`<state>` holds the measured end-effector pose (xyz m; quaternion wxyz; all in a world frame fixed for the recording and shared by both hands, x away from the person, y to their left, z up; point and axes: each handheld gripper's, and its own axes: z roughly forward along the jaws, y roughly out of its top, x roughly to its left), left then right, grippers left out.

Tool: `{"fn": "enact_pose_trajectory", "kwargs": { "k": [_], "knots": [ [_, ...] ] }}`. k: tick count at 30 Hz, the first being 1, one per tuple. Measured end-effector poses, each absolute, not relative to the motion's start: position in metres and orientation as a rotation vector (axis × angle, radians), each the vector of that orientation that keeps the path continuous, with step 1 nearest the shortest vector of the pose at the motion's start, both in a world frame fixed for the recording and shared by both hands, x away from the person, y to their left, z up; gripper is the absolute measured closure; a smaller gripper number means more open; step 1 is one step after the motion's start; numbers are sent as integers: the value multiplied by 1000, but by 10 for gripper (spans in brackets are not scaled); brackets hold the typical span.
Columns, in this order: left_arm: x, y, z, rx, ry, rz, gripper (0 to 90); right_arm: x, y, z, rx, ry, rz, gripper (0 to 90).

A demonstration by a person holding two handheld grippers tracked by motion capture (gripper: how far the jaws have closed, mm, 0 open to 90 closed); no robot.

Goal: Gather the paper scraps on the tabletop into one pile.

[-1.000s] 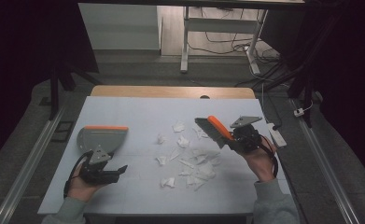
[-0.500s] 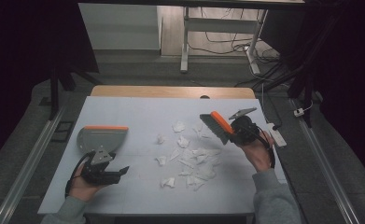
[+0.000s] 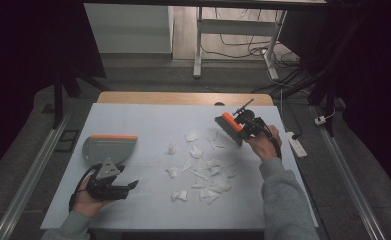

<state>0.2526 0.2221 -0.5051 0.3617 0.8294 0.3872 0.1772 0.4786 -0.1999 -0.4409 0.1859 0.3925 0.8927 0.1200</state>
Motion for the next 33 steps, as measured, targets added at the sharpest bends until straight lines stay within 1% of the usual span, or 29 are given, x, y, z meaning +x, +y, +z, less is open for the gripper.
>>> {"fn": "enact_pose_trajectory", "kwargs": {
  "k": [6, 12, 20, 25, 29, 33],
  "knots": [
    [252, 224, -505, 2133, 997, 466, 287, 503, -179, -447, 1083, 2557, 199, 694],
    [253, 225, -506, 2141, 998, 466, 287, 509, -157, -449, 994, 2612, 120, 696],
    [253, 223, -506, 2151, 999, 472, 287, 487, -137, -451, 799, 2696, 79, 701],
    [252, 223, -506, 2158, 996, 472, 287, 458, -130, -449, 708, 2779, 138, 700],
    [252, 222, -506, 2158, 999, 475, 287, 442, -133, -438, 703, 2823, 289, 700],
    [252, 222, -507, 2159, 1002, 477, 287, 442, -137, -422, 717, 2755, 372, 699]
  ]
}}
